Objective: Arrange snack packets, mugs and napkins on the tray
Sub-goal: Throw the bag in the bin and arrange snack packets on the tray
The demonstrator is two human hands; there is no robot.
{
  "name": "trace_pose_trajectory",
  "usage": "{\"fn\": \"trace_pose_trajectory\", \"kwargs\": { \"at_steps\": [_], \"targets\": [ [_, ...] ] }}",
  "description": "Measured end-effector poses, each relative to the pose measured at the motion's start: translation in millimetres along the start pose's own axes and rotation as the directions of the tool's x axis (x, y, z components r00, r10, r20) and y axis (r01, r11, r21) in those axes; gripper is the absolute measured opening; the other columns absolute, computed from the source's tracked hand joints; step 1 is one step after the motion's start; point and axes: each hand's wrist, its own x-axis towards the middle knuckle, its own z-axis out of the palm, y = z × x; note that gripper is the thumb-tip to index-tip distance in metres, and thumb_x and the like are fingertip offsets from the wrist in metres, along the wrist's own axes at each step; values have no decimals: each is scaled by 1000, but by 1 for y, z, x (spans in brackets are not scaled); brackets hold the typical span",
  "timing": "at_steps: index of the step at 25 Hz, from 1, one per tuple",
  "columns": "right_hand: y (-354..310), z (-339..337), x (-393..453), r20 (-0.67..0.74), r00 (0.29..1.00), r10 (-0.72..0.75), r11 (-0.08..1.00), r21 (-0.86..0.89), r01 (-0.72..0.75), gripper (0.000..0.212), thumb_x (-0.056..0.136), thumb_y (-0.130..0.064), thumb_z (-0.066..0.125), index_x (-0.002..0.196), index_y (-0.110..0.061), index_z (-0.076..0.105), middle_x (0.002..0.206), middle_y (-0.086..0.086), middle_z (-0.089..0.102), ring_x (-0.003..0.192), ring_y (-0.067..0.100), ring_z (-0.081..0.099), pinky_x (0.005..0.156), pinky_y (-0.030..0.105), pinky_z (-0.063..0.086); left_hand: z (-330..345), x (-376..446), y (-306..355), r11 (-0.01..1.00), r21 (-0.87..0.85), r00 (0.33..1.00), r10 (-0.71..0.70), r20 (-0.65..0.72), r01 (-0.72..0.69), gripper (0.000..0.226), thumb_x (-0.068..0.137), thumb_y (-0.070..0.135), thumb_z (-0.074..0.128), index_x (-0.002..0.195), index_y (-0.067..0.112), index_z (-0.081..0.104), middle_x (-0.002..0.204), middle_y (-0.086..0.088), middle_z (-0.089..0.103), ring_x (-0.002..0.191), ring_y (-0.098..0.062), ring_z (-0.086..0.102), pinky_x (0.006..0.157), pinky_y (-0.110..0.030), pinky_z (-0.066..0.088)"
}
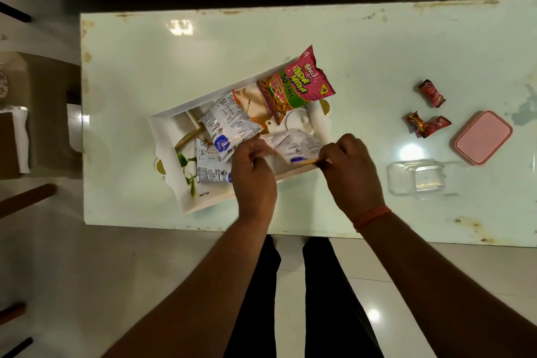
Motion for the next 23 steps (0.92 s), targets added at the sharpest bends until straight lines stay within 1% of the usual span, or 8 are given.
{"fn": "trace_pose_trajectory", "kwargs": {
  "at_steps": [2,4,6,8,11,15,20,23],
  "targets": [
    [5,-11,3,-43,999,-28,998,-54,26,10,84,-18,71,84,-11,64,89,11,54,81,31,49,66,39,41,6,-3,-4,997,-46,998,-67,6,67,43,87,-13,43,88,26,62,99,-2,65,99,-20,61,93,-40,50],
    [9,-17,11,-7,999,-32,997,67,32,7,88,-15,67,88,-11,61,93,9,59,84,30,53,69,38,43,14,-10,-4,990,-72,992,-121,23,123,36,89,-10,45,89,23,60,99,-2,61,99,-20,58,95,-40,50],
    [12,-22,21,101,991,92,941,316,-120,13,97,-19,59,88,-11,53,82,0,59,75,16,57,62,26,43,24,-15,0,983,-29,980,-178,92,181,27,90,-8,46,102,13,59,100,0,56,99,-19,54,90,-33,49],
    [16,-21,32,203,956,210,871,405,-278,23,101,-30,54,87,-13,46,73,-7,55,65,0,55,54,11,37,33,-13,3,966,15,952,-258,166,259,33,94,-4,47,124,8,54,110,0,55,104,-17,54,87,-25,49],
    [29,-6,47,303,900,314,797,430,-423,22,101,-35,52,92,-15,50,86,-4,61,75,4,60,55,5,38,41,-7,1,959,58,921,-284,266,279,39,98,6,49,134,21,48,138,-6,53,119,-19,56,102,-39,49],
    [43,10,56,311,856,413,775,374,-509,24,100,-29,53,110,-7,56,111,9,66,90,15,60,60,10,39,48,-5,9,932,312,870,-305,387,188,52,102,6,42,150,24,34,129,4,50,120,-10,47,90,-21,37],
    [45,15,56,314,850,423,785,343,-517,26,99,-25,55,120,-9,54,121,13,65,104,26,65,78,25,49,55,2,4,901,416,855,-306,418,119,47,102,11,41,148,25,42,138,-3,56,124,-18,54,90,-26,39],
    [46,13,47,124,895,429,833,328,-445,38,93,-18,61,129,-8,51,125,16,57,111,30,59,92,41,52,52,-2,8,916,390,885,-256,388,94,39,101,8,43,137,20,52,130,-2,59,111,-15,55,89,-27,42]
  ]
}}
